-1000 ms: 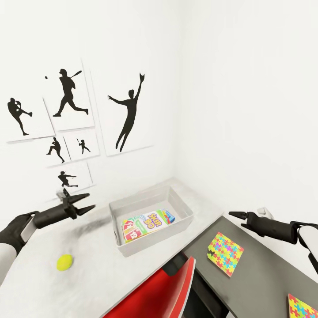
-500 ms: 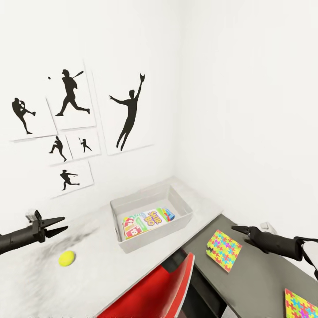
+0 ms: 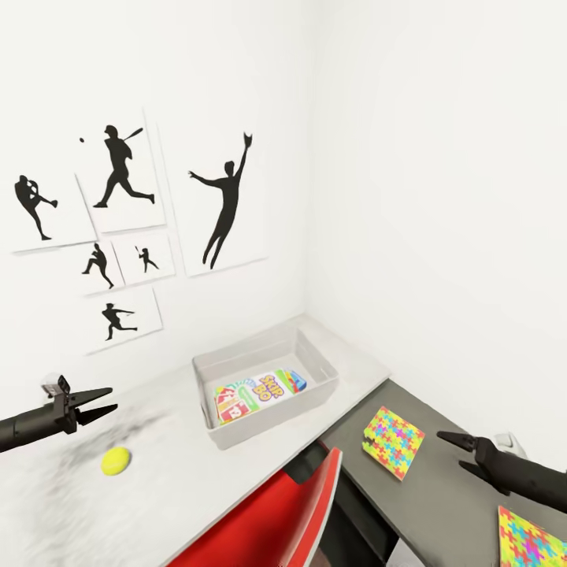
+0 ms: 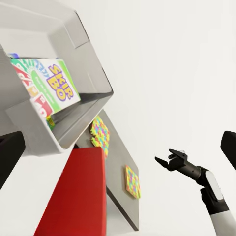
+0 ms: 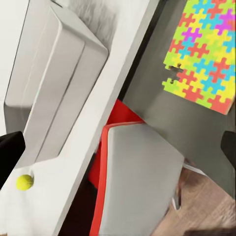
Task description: Put all the toys in the child's room - the three board games (two on the bed and one on the table), the two jigsaw puzzles on the table, and the tennis ball on the table - inside the toy box on the table in the child's room.
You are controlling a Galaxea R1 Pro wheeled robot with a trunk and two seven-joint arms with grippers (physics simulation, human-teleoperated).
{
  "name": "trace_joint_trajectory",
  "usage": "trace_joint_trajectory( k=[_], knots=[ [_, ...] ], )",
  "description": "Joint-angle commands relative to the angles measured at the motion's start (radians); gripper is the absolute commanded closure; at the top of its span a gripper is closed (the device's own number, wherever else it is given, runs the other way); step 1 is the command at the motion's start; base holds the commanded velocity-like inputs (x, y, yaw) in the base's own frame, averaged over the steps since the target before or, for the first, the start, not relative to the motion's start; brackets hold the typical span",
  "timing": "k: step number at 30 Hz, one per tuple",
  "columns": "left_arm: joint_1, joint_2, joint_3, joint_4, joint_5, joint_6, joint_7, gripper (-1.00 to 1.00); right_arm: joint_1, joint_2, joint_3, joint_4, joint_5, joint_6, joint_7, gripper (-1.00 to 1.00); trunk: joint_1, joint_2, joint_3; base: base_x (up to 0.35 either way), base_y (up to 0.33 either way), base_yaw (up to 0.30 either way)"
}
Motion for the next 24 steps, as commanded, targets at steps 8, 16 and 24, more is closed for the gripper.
trace_joint_trajectory(
  k=[8, 16, 24],
  knots=[
    [-0.001, 0.001, -0.002, -0.017, -0.001, 0.009, -0.004, -1.00, 0.002, 0.010, -0.004, 0.001, 0.013, 0.004, 0.013, -1.00, 0.001, -0.002, 0.002, -0.197, 0.000, -0.144],
    [0.000, 0.003, -0.002, -0.020, -0.002, 0.009, -0.004, -1.00, 0.002, 0.012, -0.006, 0.000, 0.014, 0.004, 0.013, -1.00, 0.001, -0.002, 0.002, -0.041, 0.000, -0.008],
    [0.000, 0.003, -0.002, -0.022, -0.001, 0.009, -0.004, -1.00, 0.002, 0.015, -0.006, 0.002, 0.014, 0.004, 0.013, -1.00, 0.001, -0.002, 0.004, -0.038, 0.000, -0.040]
  ],
)
